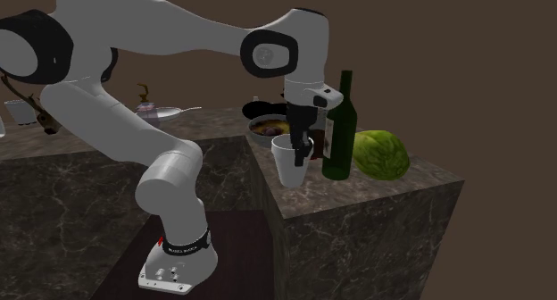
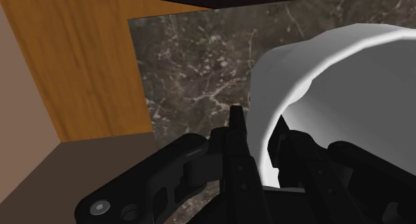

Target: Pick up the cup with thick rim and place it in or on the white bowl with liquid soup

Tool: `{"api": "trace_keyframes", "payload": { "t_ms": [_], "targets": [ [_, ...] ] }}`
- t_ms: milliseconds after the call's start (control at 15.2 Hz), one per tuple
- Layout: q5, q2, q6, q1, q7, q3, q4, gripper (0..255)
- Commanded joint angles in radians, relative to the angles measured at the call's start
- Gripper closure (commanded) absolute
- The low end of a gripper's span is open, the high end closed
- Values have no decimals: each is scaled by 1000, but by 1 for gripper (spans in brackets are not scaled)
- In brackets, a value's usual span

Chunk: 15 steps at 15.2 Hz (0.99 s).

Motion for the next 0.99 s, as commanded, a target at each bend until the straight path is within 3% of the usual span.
{"api": "trace_keyframes", "payload": {
  "t_ms": [0, 396, 924],
  "targets": [
    [0, 0, 0, 0, 0, 0, 0, 255],
    [0, 0, 0, 0, 0, 0, 0, 255],
    [0, 6, -104, 2, 10, 1, 111, 255]
  ]
}}
